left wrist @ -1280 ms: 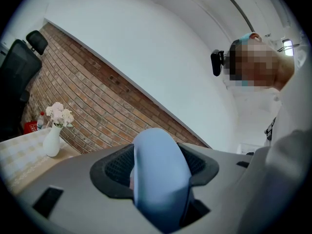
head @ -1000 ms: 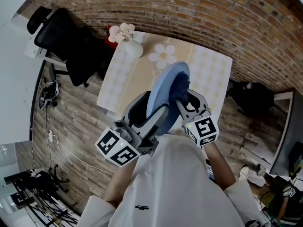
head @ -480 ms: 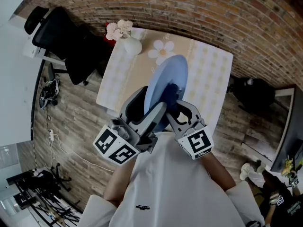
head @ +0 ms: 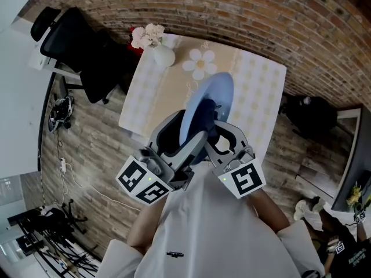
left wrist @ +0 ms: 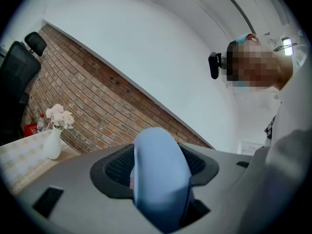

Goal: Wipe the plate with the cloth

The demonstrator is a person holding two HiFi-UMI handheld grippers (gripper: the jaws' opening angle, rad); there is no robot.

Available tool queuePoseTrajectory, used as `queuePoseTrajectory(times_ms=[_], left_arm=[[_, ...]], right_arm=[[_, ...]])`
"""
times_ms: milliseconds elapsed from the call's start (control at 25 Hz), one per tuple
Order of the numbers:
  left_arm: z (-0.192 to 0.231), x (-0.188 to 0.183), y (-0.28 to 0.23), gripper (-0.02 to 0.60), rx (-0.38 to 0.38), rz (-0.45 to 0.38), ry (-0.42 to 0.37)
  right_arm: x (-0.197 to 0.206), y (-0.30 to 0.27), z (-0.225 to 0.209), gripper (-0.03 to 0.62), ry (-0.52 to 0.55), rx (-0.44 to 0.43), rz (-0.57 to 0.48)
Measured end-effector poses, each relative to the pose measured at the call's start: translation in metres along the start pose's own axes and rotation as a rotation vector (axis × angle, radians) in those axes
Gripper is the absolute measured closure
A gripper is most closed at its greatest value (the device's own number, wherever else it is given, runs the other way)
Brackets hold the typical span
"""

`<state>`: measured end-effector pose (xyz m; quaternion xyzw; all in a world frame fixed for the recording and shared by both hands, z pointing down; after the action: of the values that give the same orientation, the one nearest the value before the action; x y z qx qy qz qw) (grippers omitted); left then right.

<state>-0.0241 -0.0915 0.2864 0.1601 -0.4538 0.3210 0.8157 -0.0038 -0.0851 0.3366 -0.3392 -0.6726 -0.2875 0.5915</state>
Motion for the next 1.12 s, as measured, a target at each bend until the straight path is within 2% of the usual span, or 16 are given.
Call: queuePoseTrajectory(times_ms=[320,560,840,1120], left_arm=[[-0.008,0.011,0.007,0.305,0.018,0.051,-0.036],[-0.004,0.024,0.011,0.305,0.011,0.089,-0.013],[-0.001,0.015,0.016,0.305,-0.002,0.045,0.058],[-0.008,0.016,0.018,0.305,0.012,0.049,0.04]], right_arm=[[-0.019,0.0,-0.013,0.468,0.014,0.038,-0.039],[-0.025,-0.002,-0.012,0.468,0.037,0.037,-0.058],[-0.036,-0.003,0.02,0.468,0.028,-0.076,-0.103],[-0.037,0.001,0.016,0.468,0.054,-0.044,-0.092]])
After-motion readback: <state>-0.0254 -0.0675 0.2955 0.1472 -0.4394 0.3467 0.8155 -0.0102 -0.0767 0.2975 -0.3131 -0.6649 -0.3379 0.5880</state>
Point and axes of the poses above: the fingertips, and each gripper's own axes: y backward along the fingers, z to its left, x out of its underside, the point moved 1 cm from there along y, backward along the fingers, and after that the axes turned 5 degrees about -x, right-handed, at the moved point
